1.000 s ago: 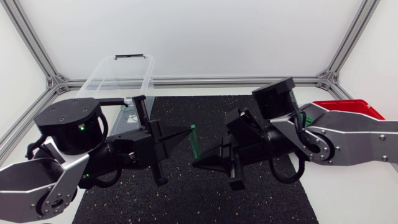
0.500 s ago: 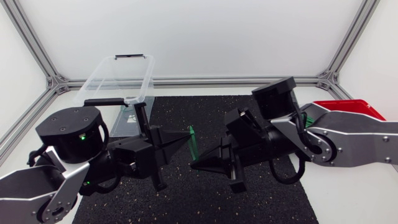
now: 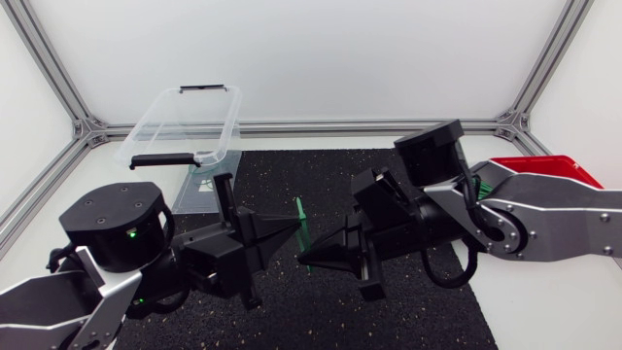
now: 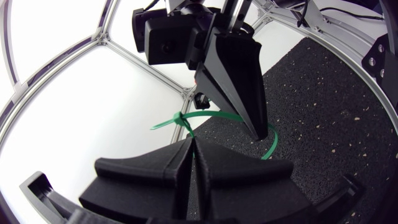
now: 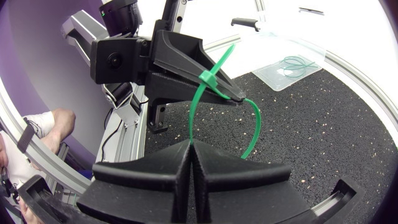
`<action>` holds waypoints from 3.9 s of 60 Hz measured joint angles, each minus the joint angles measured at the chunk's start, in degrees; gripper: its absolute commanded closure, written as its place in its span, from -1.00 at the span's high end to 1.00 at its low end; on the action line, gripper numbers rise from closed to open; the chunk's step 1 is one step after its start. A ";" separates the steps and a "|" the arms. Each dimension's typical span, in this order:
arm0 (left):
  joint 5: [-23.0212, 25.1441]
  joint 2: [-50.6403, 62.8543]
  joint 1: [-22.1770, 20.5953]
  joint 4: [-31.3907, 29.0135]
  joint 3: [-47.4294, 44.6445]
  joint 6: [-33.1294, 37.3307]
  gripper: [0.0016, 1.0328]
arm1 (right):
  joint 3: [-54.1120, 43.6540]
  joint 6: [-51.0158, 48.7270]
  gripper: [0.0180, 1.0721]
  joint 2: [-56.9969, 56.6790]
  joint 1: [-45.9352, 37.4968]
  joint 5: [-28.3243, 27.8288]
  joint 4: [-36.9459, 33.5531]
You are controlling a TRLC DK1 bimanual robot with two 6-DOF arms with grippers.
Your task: Take a green cable tie from the red box, thread the tail through the head to close it, then place it in the transparent bin on the left.
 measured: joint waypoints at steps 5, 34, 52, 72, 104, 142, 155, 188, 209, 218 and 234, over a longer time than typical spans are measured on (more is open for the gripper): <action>-0.24 0.00 -0.55 0.24 -0.20 0.02 -0.94 | 0.00 0.00 -0.89 -0.02 -0.04 0.04 0.00; 1.70 -1.09 2.97 -1.16 -0.07 -5.90 -0.94 | -0.07 0.00 0.05 -4.02 -1.55 2.03 0.46; 6.16 -1.42 5.77 -5.03 0.90 -10.82 -0.94 | -0.04 0.00 0.65 -4.63 -5.16 8.59 0.44; 7.26 -1.40 5.35 -5.90 1.99 -12.31 -0.94 | 1.55 0.42 0.93 -3.80 -5.62 11.23 -1.38; 7.41 0.83 3.52 -6.69 2.62 -13.53 -0.94 | 3.63 3.08 0.93 -6.21 -4.44 13.73 -3.48; 7.41 1.53 2.21 -6.47 2.93 -13.51 -0.94 | 3.85 6.91 0.37 -8.02 -0.55 15.23 0.37; 7.41 1.53 2.21 -6.49 2.95 -13.51 -0.94 | 3.85 7.08 -0.21 -6.38 -0.55 14.58 0.35; 7.41 3.26 2.64 -6.23 3.41 -12.85 -0.94 | 3.85 7.08 -0.90 -6.36 0.98 14.14 0.28; 7.15 3.78 2.47 -6.12 3.45 -12.66 -0.94 | 3.85 7.08 -0.90 -6.38 1.33 14.12 0.24; 6.27 4.00 1.75 -5.92 3.48 -11.82 -0.94 | 4.07 7.08 -0.90 -6.38 1.60 14.16 0.04; 4.52 4.00 0.02 -5.62 3.48 -11.78 -0.94 | 4.59 7.08 -0.90 -6.38 1.68 14.19 -0.26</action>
